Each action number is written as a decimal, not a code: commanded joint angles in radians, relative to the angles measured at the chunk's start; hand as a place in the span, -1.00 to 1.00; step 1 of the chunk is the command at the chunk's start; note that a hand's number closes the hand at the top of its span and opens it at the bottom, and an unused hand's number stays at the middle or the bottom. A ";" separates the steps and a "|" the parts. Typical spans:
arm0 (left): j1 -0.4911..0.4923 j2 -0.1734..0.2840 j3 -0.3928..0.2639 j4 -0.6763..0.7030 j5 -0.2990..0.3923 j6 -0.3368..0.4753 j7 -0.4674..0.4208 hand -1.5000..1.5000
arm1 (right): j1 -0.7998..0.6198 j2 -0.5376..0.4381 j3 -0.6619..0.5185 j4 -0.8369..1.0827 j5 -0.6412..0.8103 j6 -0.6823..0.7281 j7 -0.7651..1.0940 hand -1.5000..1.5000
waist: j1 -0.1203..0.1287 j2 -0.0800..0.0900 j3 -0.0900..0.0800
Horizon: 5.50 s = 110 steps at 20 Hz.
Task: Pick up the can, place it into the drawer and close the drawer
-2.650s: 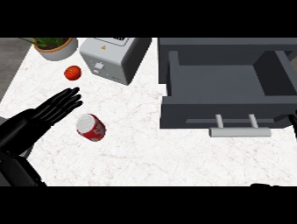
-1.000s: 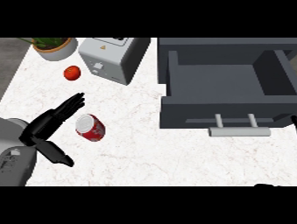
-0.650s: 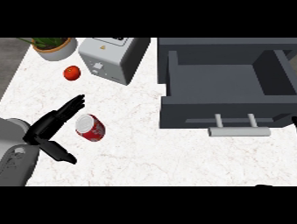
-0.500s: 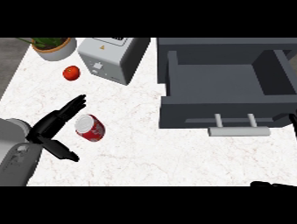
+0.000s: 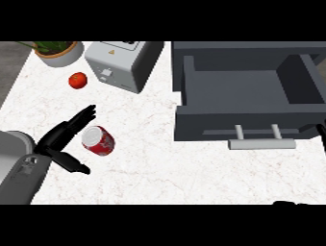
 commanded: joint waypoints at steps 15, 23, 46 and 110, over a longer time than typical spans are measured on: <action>-0.121 -0.054 -0.018 0.193 -0.036 0.001 -0.133 -1.00 | 0.014 -0.008 -0.036 0.006 -0.023 0.031 -0.008 -1.00 | -0.002 0.001 0.000; -0.094 -0.081 -0.045 0.088 -0.026 -0.039 -0.061 -1.00 | 0.025 -0.007 -0.046 -0.069 -0.047 0.024 0.066 -1.00 | 0.013 -0.006 0.001; -0.052 -0.103 0.223 0.065 0.226 0.261 0.066 1.00 | 0.089 -0.016 -0.121 -0.080 -0.113 0.064 0.023 -1.00 | 0.042 -0.012 0.003; -1.021 -0.322 -0.431 -0.054 0.580 1.105 0.866 1.00 | -0.022 0.008 -0.050 -0.066 -0.043 0.027 0.063 -1.00 | -0.056 0.011 0.003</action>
